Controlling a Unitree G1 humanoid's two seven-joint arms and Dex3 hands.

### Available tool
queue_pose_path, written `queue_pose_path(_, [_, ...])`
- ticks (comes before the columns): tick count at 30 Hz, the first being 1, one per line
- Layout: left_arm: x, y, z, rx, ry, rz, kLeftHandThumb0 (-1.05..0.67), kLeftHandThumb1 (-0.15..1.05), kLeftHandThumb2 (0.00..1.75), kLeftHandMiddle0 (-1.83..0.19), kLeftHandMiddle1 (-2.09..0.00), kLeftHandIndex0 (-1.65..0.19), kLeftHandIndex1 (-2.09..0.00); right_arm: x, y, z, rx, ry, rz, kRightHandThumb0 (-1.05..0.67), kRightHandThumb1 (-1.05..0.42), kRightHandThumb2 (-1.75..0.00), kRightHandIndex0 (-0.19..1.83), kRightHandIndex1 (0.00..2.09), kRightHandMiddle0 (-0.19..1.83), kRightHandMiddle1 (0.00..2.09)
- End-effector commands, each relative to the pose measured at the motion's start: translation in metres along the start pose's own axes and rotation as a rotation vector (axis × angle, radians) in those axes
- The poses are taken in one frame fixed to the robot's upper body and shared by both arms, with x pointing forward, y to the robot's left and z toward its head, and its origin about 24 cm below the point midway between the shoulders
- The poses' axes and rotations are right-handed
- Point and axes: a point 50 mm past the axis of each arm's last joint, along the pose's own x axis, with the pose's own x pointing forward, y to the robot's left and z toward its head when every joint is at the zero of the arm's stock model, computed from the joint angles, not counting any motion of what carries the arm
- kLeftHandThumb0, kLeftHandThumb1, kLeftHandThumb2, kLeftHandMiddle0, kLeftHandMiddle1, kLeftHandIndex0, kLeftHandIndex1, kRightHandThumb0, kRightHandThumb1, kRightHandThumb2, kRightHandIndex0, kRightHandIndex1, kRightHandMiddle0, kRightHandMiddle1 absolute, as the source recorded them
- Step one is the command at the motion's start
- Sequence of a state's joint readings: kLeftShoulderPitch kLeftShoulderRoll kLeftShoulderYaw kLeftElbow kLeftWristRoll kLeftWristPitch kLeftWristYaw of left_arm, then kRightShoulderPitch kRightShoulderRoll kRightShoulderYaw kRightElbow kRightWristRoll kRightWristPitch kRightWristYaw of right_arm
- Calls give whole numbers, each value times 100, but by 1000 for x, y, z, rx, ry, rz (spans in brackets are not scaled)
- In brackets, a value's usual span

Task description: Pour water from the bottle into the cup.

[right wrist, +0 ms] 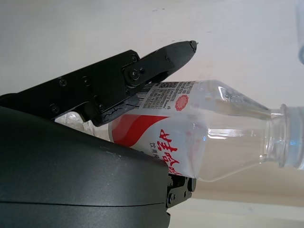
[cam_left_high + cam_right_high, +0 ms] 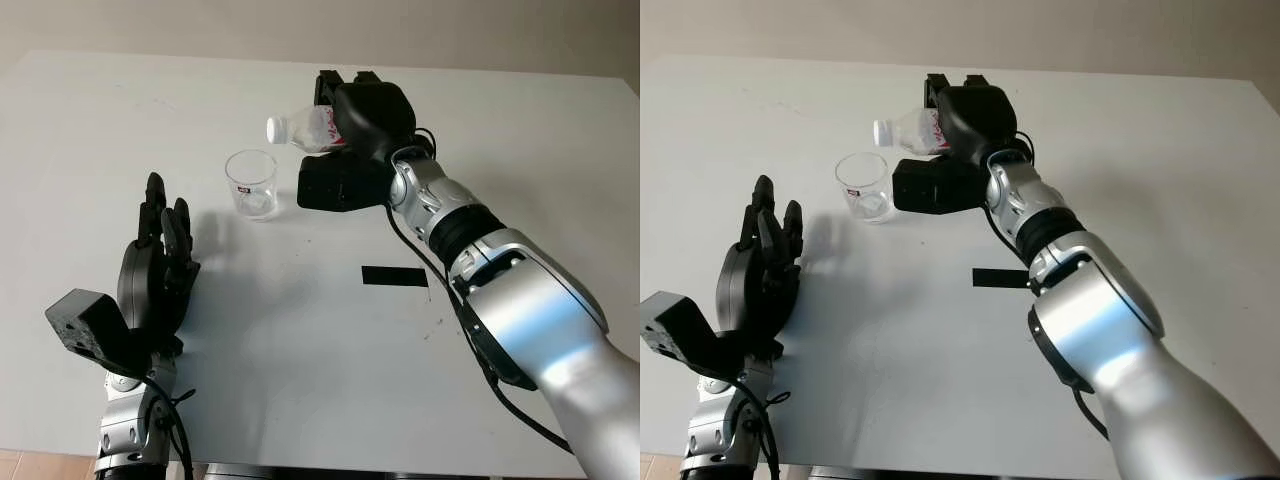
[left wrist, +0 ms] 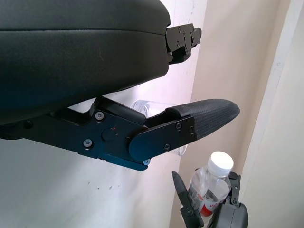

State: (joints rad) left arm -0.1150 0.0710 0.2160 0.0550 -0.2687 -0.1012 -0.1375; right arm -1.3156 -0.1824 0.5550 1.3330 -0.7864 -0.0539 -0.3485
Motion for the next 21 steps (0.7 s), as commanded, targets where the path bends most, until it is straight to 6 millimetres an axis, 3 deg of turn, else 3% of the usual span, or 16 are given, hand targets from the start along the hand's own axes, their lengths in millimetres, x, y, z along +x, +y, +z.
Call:
queue_pose_path(1, [-4,-1,-1,5,-3,3,-77,105,71,7,-6,13,-6,7,-14,11,-30,-19,-29,-30,-103,-6,43,209,16,160])
queue_pose_path(4, [-4,-2,-3,3,-3,0,-77,105,71,7,-5,14,-5,9,-16,18,-44,-7,-25,-33,-103,-5,34,209,19,145])
queue_pose_path(8, [-5,-3,-4,-4,-4,-2,-77,105,72,8,-5,14,-5,11,-20,26,-59,14,-23,-34,-102,-5,38,209,18,139])
queue_pose_path(21, [-6,-5,-7,4,-1,14,-78,105,73,8,-5,15,-5,15,-31,44,-127,-41,-71,-34,-98,-5,59,209,10,146])
